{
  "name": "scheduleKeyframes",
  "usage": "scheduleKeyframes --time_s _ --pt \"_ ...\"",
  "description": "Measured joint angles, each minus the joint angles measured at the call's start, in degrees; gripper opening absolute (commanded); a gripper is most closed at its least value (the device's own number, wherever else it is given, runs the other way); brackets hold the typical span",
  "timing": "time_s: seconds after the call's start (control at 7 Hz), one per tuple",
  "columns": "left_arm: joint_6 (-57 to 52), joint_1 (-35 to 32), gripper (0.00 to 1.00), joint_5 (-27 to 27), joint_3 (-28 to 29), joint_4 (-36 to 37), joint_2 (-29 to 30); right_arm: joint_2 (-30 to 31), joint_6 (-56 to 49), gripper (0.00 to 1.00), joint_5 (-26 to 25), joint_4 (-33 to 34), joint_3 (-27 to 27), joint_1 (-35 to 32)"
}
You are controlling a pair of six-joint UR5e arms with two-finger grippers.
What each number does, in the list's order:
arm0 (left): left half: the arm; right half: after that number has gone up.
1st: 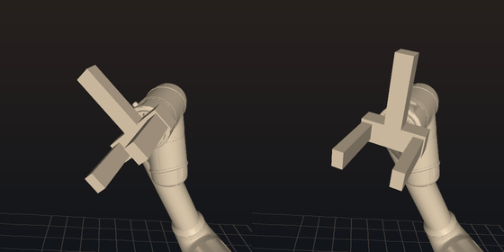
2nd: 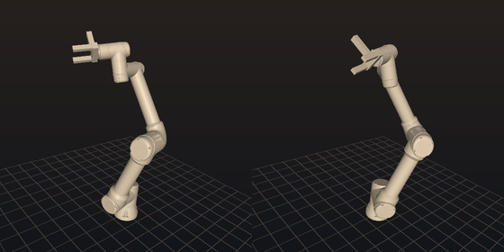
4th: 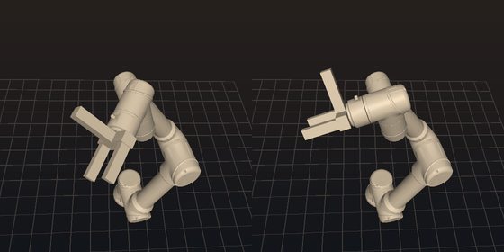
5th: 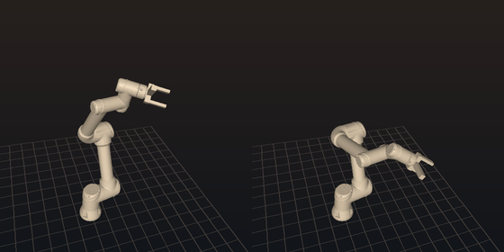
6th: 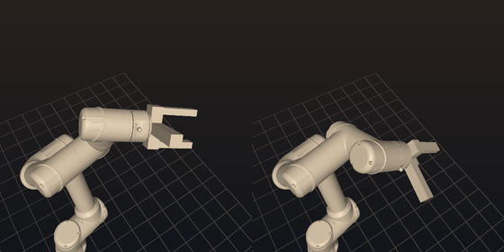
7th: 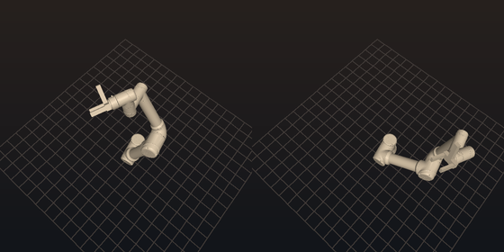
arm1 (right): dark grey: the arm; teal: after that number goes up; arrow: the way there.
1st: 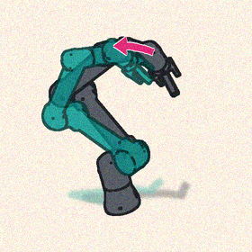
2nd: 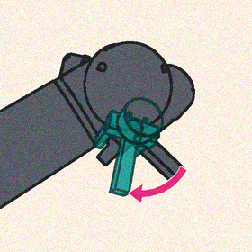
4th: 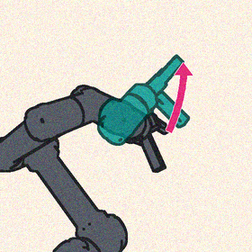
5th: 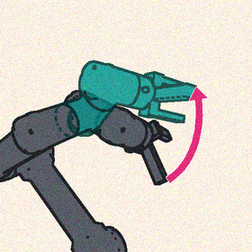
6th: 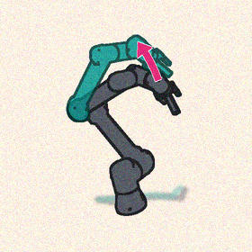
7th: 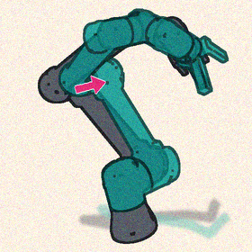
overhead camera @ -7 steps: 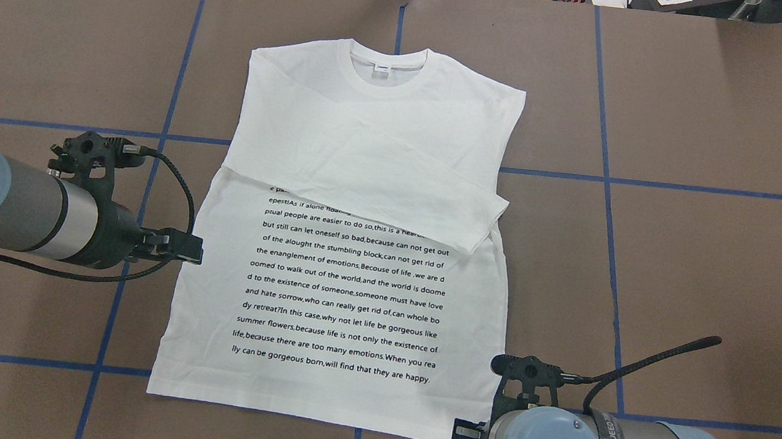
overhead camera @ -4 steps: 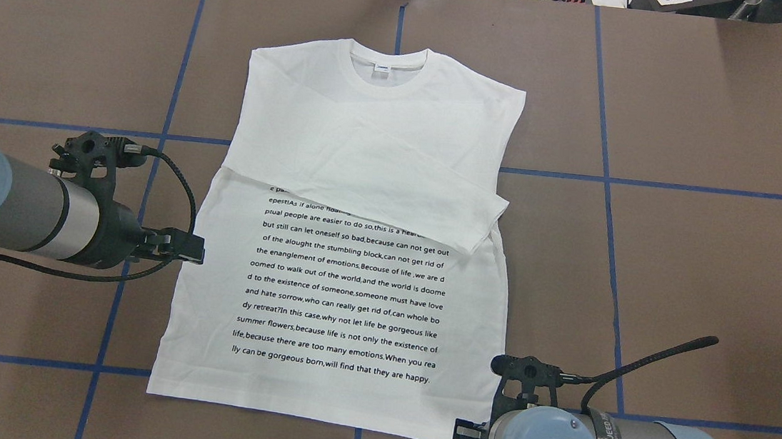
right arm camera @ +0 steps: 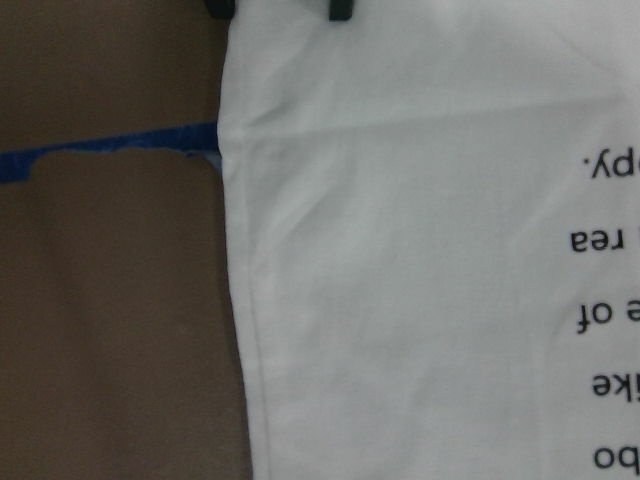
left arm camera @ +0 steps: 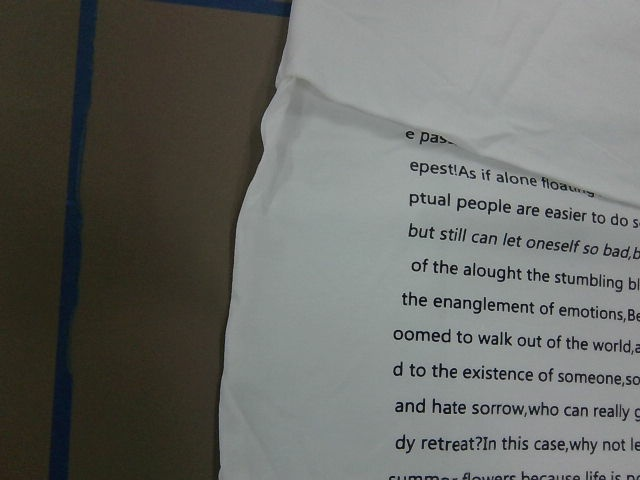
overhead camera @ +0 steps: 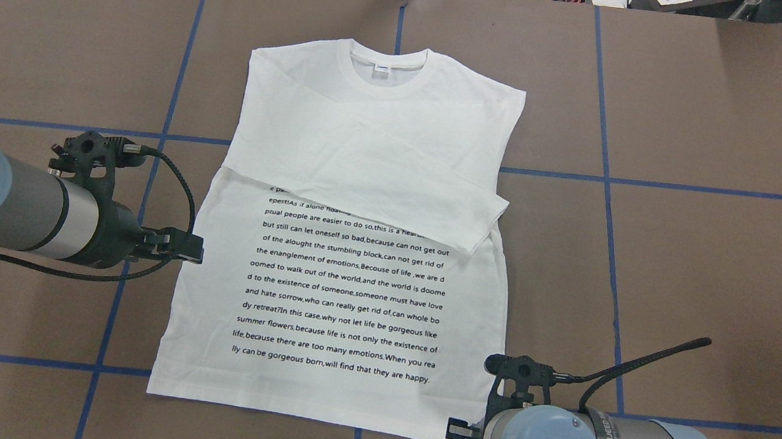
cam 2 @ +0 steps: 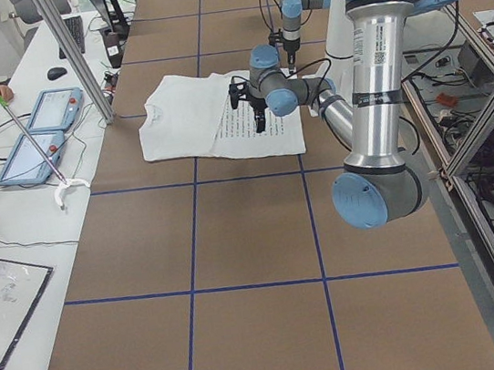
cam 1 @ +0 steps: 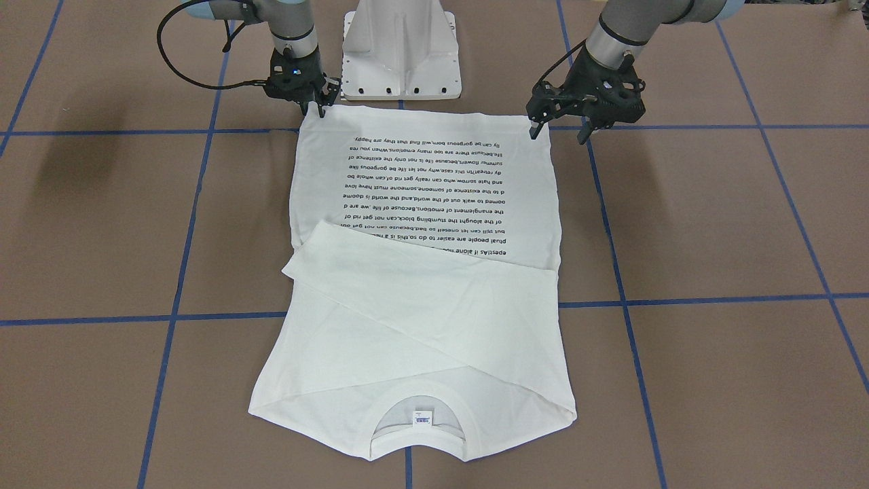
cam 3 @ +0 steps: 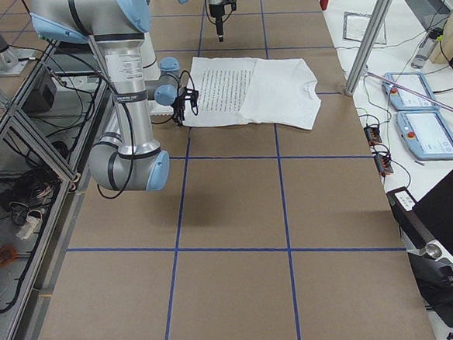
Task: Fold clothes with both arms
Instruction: 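Move both grippers down to the hem corners nearest the robot, then grasp the hem corners with both grippers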
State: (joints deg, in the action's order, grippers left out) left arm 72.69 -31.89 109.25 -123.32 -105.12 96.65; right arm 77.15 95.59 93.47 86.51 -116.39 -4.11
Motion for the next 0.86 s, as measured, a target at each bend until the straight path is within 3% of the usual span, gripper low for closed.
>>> scheduleKeyframes --time_s 0.14,0.57,0.86 --pt "0.00 0.03 0.98 0.00 0.05 0.00 0.06 0.02 0.02 0.00 0.50 -0.15 -0.04 -0.09" --pt "0.54 0.10 0.98 0.05 0.09 0.13 -0.03 0.06 0.23 0.00 1.06 -0.01 -1.41 -0.91" --pt "6.75 2.71 0.98 -0.72 0.08 0.07 -0.34 0.31 1.20 0.00 0.67 0.28 -4.32 -1.50"
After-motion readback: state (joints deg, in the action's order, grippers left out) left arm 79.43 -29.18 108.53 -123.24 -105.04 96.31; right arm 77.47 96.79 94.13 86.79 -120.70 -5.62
